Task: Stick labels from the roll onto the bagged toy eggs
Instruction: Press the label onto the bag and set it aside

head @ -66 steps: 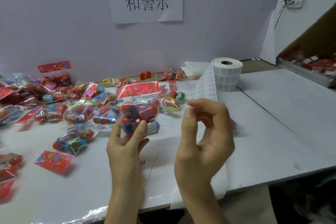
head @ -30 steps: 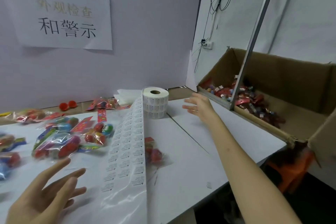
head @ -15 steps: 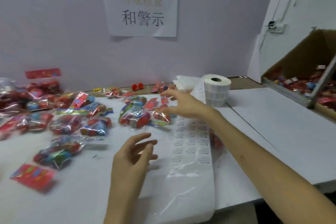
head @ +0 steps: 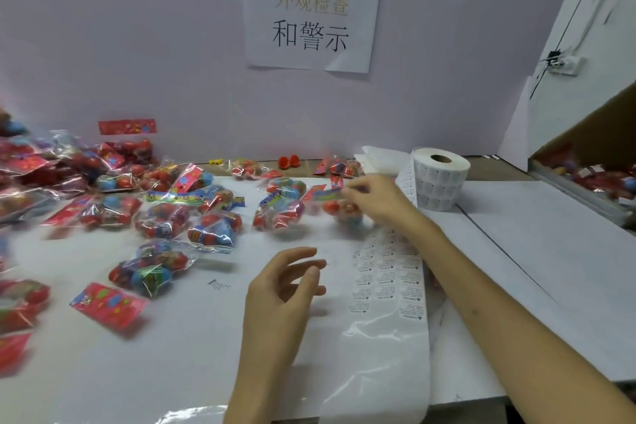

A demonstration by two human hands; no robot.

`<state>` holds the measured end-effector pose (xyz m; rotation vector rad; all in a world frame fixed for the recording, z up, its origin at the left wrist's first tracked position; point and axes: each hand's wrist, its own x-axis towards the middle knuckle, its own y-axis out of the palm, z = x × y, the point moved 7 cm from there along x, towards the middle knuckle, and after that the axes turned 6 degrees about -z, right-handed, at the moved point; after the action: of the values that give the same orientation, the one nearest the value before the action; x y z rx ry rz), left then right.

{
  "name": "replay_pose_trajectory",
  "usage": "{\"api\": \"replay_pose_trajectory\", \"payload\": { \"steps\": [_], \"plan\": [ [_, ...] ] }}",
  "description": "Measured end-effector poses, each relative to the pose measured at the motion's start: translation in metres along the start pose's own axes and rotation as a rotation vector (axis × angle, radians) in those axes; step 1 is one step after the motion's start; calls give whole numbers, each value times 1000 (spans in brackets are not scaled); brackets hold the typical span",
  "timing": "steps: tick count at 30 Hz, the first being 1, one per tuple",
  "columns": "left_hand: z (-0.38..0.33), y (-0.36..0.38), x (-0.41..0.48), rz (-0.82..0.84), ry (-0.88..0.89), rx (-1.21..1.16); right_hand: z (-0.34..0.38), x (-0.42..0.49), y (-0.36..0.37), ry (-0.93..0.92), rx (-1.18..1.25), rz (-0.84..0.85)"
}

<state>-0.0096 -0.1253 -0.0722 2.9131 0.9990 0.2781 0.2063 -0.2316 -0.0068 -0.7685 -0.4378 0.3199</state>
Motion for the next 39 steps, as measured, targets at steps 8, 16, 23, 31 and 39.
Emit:
{"api": "replay_pose_trajectory", "payload": {
  "steps": [8,16,23,31,39],
  "plan": [
    [-11,-7,0,-92,45,-17,34,-74,-43,33,576,-50],
    [-5,8,-3,134,-146,-218,55,-127,-15,45,686,164],
    [-5,-12,-2,-94,-101,-161,30,-146,24,247,946,29],
    [-7,-22,-5,-202,-104,-243,40,-152,33,148,839,163],
    [-6,3,-7,89,-106,-216,32,-146,22,137,958,-70]
  ]
}}
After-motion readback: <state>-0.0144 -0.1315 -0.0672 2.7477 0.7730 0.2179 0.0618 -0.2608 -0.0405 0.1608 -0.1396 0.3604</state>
